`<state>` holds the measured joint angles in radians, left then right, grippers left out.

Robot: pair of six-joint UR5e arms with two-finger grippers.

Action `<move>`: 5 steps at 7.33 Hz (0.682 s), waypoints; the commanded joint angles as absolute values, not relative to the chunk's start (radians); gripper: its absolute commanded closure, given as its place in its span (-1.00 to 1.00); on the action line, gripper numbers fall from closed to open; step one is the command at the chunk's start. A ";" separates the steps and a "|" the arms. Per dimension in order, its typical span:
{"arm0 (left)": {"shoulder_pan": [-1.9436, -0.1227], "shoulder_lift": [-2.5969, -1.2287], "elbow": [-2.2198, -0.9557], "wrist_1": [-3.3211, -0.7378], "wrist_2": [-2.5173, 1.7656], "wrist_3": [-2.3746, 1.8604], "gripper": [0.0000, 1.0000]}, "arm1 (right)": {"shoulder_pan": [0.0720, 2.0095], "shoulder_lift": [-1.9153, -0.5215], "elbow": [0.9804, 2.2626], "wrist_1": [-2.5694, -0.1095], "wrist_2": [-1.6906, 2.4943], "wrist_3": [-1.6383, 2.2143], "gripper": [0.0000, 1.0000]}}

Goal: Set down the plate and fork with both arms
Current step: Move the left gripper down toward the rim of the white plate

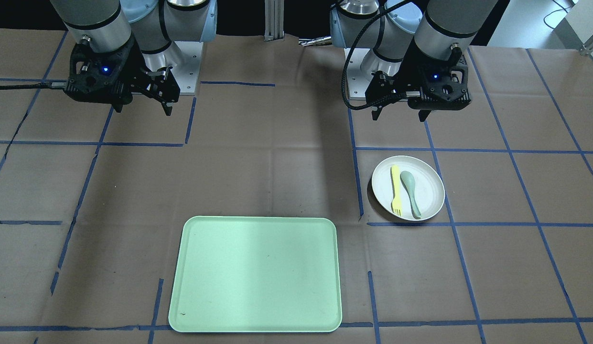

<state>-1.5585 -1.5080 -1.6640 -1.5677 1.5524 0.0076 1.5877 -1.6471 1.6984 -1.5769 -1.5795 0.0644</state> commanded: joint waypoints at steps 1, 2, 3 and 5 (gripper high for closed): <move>-1.559 -1.509 -1.667 -1.568 1.552 0.009 -1.00 | 1.588 -1.646 1.698 -1.577 -1.580 0.064 -1.00; -1.559 -1.509 -1.667 -1.568 1.552 0.011 -1.00 | 1.588 -1.649 1.700 -1.577 -1.580 0.064 -1.00; -1.559 -1.509 -1.667 -1.568 1.552 0.012 -1.00 | 1.588 -1.646 1.698 -1.577 -1.578 0.064 -1.00; -1.559 -1.511 -1.667 -1.565 1.552 0.021 -1.00 | 1.588 -1.649 1.700 -1.577 -1.578 0.064 -1.00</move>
<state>-1.5586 -1.5104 -1.6674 -1.5663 1.5524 0.0169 1.5876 -1.6476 1.6992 -1.5769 -1.5794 0.0644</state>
